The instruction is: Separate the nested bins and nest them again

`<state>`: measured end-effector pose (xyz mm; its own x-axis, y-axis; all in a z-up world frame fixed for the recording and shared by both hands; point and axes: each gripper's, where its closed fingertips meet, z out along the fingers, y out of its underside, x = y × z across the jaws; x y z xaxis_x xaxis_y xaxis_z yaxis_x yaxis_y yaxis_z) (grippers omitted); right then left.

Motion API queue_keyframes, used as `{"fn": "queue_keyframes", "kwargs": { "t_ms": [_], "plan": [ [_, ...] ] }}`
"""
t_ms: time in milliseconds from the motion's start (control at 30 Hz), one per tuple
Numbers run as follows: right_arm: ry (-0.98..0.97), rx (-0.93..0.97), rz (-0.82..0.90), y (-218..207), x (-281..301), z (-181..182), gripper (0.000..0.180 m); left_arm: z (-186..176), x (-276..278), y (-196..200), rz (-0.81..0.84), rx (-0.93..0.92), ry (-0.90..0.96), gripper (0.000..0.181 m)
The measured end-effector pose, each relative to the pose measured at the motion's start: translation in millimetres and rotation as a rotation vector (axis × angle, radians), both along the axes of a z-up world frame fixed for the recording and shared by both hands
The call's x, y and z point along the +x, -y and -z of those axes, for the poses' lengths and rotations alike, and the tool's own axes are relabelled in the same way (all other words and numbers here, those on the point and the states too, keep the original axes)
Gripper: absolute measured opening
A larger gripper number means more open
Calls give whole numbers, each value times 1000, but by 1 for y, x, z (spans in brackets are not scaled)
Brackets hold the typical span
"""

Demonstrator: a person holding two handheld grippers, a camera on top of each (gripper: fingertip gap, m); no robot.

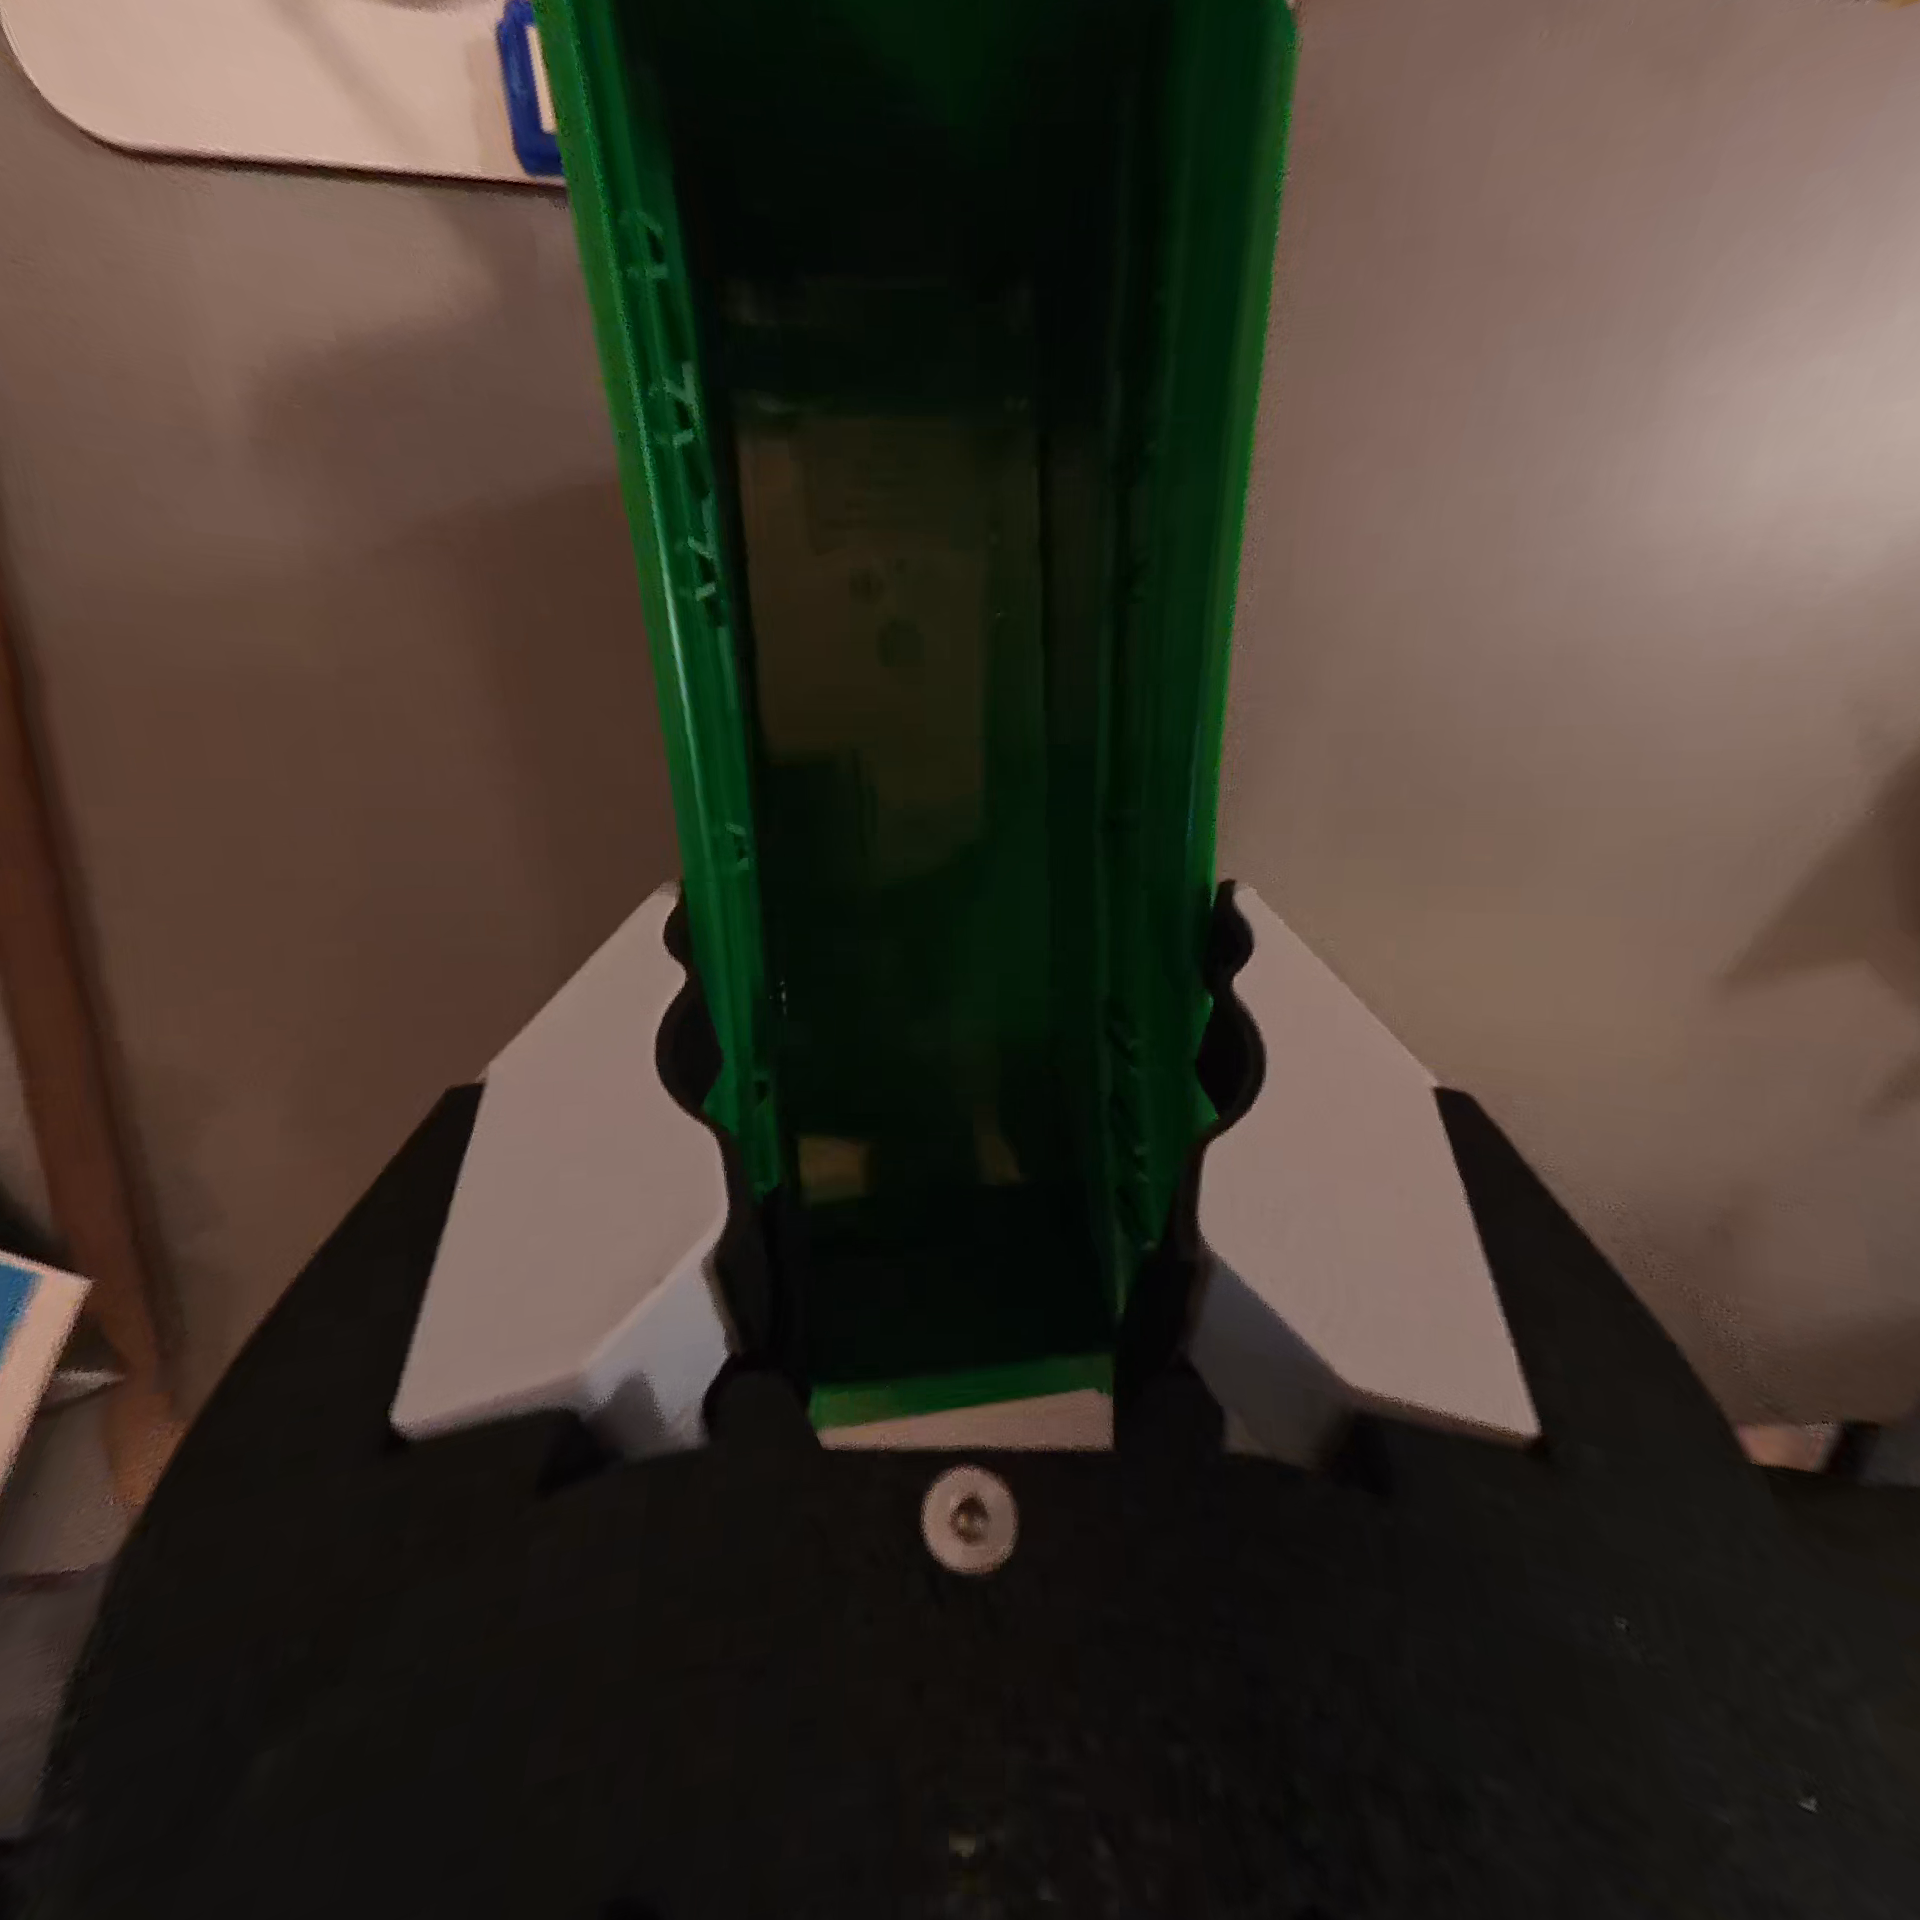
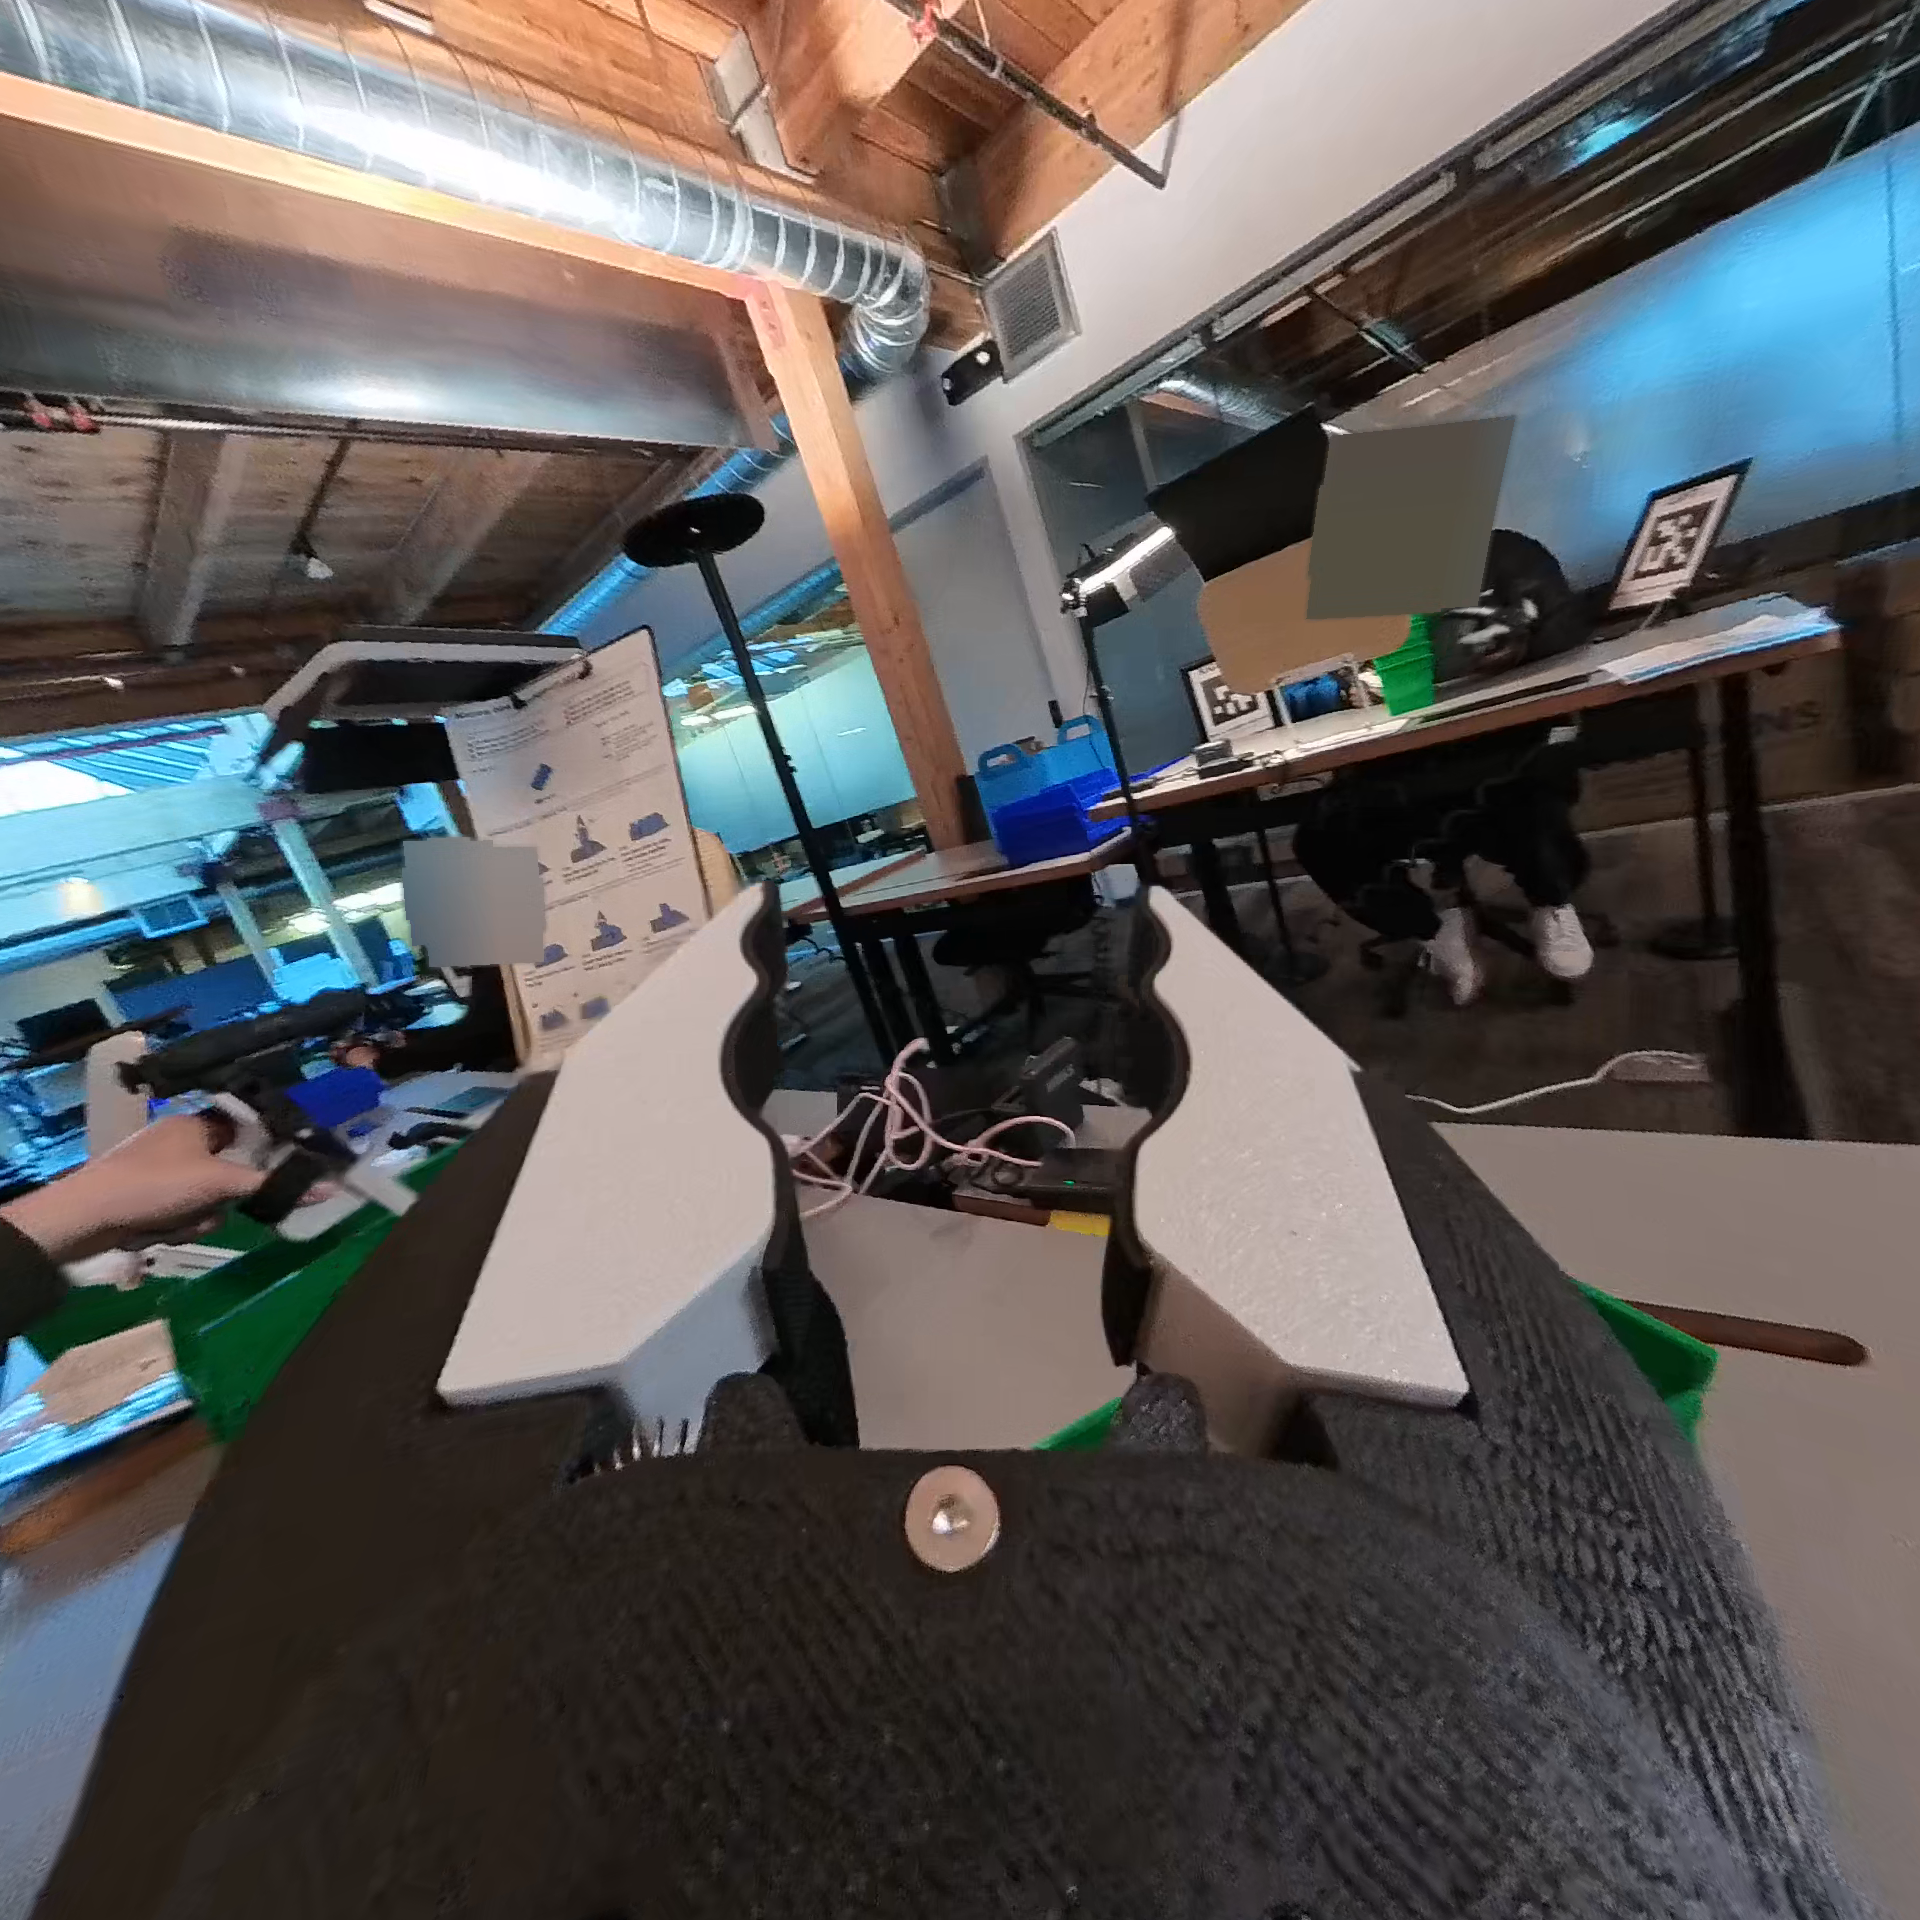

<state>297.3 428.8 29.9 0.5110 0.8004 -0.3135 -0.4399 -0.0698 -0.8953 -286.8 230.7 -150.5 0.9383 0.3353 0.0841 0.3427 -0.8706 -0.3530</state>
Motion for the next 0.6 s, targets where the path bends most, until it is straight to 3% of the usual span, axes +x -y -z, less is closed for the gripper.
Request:
{"fn": "queue_keyframes", "kwargs": {
  "t_ms": [67,167,267,400,500,600],
  "plan": [
    [37,-3,47,-5,2,4,66,-1,3,0,31,-11,-2,94],
    [68,-4,90,-9,3,7,65,-8,-8,-4,-87,27,15,94],
    [66,1,74,-6,1,6,65,-10,-12,-2,-38,20,-68,95],
    [70,-4,74,-7,-1,7,65,-22,-13,-4,-104,84,-13,95],
    [81,-8,64,-7,-4,9,65,-23,-14,0,-25,17,-114,95],
    [87,-6,62,-6,-6,9,65,-25,-8,-1,-78,74,26,97]
  ]
}}
